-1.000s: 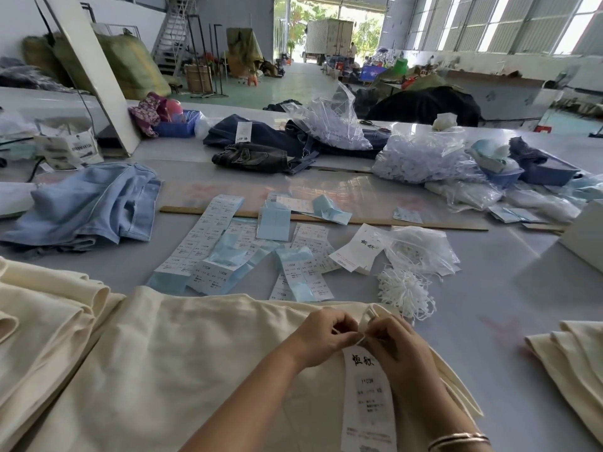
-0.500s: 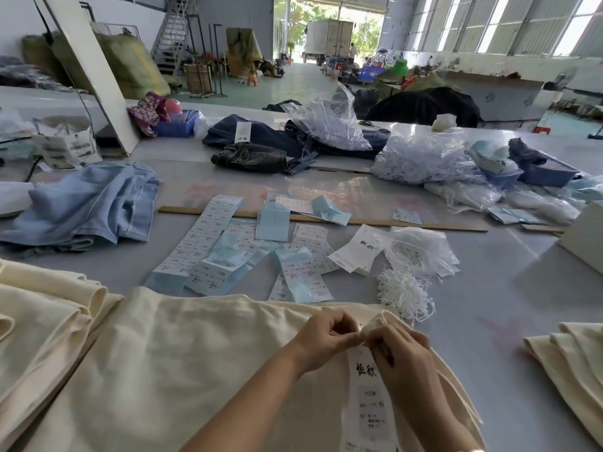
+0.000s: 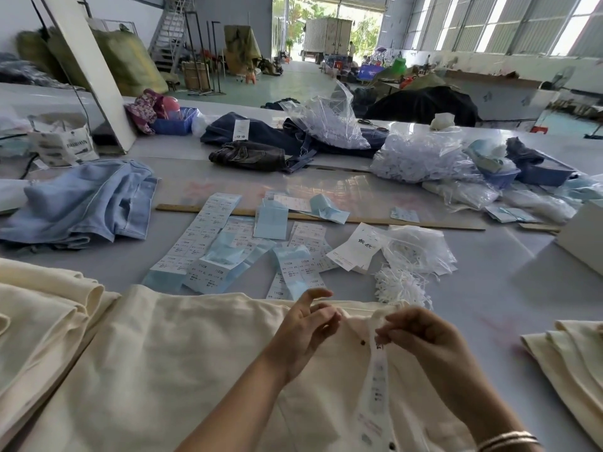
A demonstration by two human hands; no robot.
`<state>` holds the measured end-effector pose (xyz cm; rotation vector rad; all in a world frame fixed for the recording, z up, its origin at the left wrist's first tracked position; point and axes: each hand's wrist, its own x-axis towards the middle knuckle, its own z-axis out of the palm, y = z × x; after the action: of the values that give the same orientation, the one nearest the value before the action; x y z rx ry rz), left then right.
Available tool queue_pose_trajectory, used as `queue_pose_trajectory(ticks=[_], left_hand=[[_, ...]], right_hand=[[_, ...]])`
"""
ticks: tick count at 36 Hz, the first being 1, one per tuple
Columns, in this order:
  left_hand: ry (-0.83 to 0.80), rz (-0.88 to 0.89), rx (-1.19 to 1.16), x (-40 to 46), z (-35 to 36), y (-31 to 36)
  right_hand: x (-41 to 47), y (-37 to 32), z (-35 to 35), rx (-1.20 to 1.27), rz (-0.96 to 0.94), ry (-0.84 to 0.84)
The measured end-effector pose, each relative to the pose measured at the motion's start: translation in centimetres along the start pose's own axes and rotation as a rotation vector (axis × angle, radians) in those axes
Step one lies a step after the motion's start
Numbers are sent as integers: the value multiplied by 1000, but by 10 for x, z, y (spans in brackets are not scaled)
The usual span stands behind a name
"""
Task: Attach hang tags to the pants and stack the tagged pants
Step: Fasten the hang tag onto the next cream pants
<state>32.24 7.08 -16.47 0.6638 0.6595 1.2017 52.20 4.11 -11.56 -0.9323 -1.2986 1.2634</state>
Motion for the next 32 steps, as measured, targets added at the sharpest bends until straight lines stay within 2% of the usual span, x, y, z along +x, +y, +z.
queue_pose_trajectory(ticks=[3,5,9,12,15,19,22,25,32], left_hand=[[-63,-7,30,-4,6,7],[-109,-14,87,-7,9,11],[-174,-11,236,-11,14,17],[-134,2,283,-12,16,18],[-47,48,328,-11,16,16],[-1,58,325,-11,18,13],[29,90,430,-11,16,10],[19,149,523,-11,14,8],[-122,244,664,-12,18,12]], right_hand=[[2,-2,1,56,23,-80],[5,-3,4,9,17,-126],[11,-4,12,-73,38,-54],[13,-3,19,-60,52,57],[12,-4,24,-75,54,88],[12,-4,26,-286,-22,89],[14,-3,28,-358,-42,106],[14,0,32,-281,-2,141],[13,1,38,-61,83,186]])
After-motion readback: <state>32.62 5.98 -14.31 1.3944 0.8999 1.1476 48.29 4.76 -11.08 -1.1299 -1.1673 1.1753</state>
